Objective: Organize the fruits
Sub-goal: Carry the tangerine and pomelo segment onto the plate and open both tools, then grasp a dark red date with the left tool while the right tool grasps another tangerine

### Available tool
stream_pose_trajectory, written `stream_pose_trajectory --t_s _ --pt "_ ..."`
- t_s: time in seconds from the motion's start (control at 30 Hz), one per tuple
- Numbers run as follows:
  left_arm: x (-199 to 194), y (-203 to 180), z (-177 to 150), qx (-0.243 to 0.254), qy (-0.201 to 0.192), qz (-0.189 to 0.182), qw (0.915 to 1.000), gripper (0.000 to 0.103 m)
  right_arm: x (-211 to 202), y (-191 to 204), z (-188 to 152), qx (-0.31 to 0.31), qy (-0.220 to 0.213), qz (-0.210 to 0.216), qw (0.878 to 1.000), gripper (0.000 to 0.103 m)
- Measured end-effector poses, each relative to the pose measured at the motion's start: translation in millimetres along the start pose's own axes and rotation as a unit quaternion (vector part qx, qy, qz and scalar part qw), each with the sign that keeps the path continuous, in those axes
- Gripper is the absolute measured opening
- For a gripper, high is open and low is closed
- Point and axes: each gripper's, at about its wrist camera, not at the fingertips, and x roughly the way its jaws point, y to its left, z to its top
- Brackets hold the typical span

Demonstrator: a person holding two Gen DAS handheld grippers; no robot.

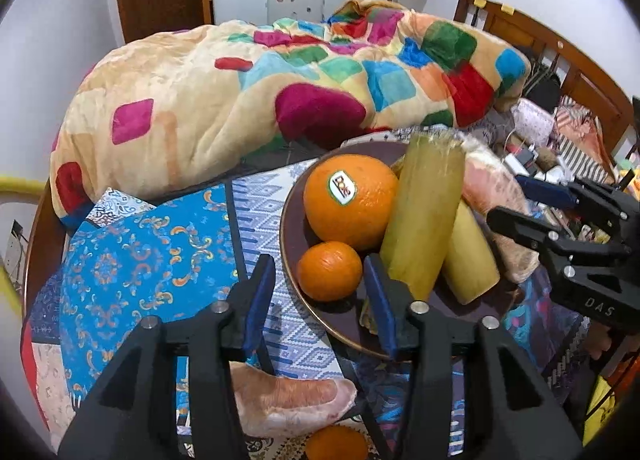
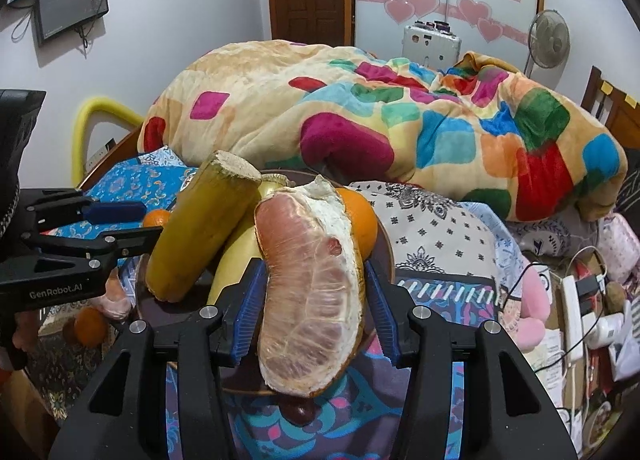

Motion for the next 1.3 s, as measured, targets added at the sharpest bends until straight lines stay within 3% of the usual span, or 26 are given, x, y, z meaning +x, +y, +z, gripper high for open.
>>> stream_pose_trajectory --t_s 0.3,0.6,0.87,1.03,1.23,1.3 --pt "-54 4 -9 -0.01 -0.033 0.008 0.9994 0.048 -36 10 -1 -0.007 -0.025 -0.004 1.0 0.047" --pt "-96 16 -56 -0.03 -0.032 0.027 0.9987 0.051 -77 37 -17 -0.018 -0.045 0.009 0.999 0.049" --pt "-89 23 -108 -0.048 0.0 0.023 0.9986 0.051 -82 70 -43 -0.037 -0.037 0.029 0.998 0.053" --pt "-71 16 -127 -0.034 0.019 0.02 0.999 0.051 -74 84 -57 -0.049 -0.027 0.038 0.998 0.053" --pt "-55 9 -131 -0.033 0.015 0.021 0.9991 0.043 -61 88 -66 -0.05 -0.011 0.049 0.997 0.053" --pt "-54 8 -131 -0.026 0.007 0.027 0.9993 0.025 -57 89 -67 -0.049 -0.007 0.054 0.997 0.053"
